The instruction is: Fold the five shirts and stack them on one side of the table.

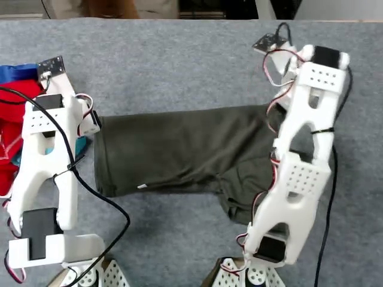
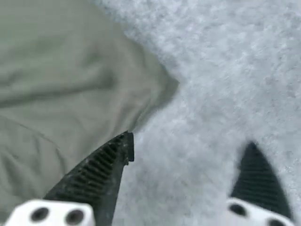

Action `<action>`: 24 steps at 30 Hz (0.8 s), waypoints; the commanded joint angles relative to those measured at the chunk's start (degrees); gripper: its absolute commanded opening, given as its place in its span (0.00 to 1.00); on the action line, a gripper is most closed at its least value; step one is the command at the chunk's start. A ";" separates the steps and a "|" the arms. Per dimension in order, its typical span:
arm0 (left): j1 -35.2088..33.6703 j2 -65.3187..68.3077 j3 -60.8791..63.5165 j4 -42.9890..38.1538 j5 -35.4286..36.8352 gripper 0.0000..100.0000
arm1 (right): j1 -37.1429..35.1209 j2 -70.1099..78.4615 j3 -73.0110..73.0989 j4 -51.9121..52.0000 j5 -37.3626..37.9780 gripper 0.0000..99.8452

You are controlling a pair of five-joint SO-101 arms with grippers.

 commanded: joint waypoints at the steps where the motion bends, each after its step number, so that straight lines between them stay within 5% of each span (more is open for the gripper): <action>1: 0.53 -0.75 1.32 0.18 -0.53 0.13 | 1.80 -12.88 12.00 1.05 5.63 0.09; 4: 0.53 -0.75 4.13 0.18 -3.43 0.13 | 2.42 -22.20 27.30 -1.14 12.75 0.04; 10: 0.35 -0.84 9.41 0.00 -8.35 0.09 | 2.51 -44.53 65.19 -15.82 24.79 0.19; 15: -2.90 -0.84 11.69 -1.05 -8.62 0.09 | 1.54 -61.58 92.00 -27.43 29.63 0.20; 24: -4.92 -12.44 18.29 -1.49 -11.52 0.09 | 1.10 -71.34 111.96 -36.57 33.32 0.20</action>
